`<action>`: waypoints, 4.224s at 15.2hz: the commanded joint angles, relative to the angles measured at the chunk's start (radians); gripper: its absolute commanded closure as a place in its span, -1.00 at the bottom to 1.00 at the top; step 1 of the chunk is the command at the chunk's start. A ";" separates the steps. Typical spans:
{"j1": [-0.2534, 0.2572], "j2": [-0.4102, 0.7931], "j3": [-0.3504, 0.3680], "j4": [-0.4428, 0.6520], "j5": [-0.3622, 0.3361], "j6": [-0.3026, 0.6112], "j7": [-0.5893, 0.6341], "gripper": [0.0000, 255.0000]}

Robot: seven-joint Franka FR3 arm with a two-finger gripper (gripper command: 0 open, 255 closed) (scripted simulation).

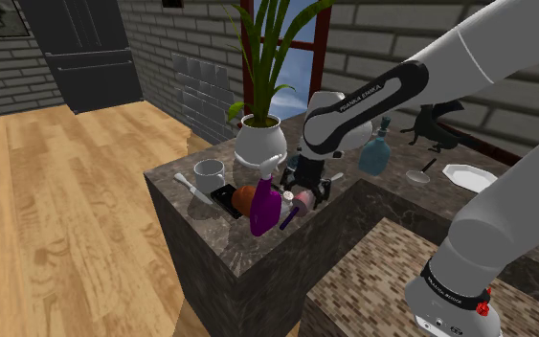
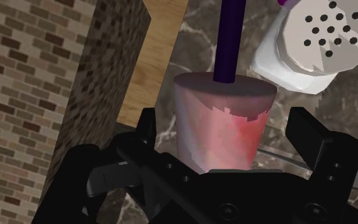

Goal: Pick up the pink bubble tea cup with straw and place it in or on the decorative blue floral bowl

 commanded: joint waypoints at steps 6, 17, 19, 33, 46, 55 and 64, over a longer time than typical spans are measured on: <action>0.002 0.010 0.003 -0.004 0.003 0.015 -0.001 -1.00; 0.002 0.010 0.003 -0.004 0.003 0.015 -0.001 1.00; 0.001 -0.014 0.000 0.005 -0.002 -0.018 0.006 1.00; -0.008 -0.142 -0.026 0.097 -0.032 -0.234 0.049 1.00; -0.085 -0.052 -0.117 0.274 -0.116 -0.350 -0.033 1.00; -0.170 0.179 -0.209 0.523 -0.192 -0.401 -0.160 1.00; -0.186 0.268 -0.225 0.548 -0.200 -0.345 -0.200 1.00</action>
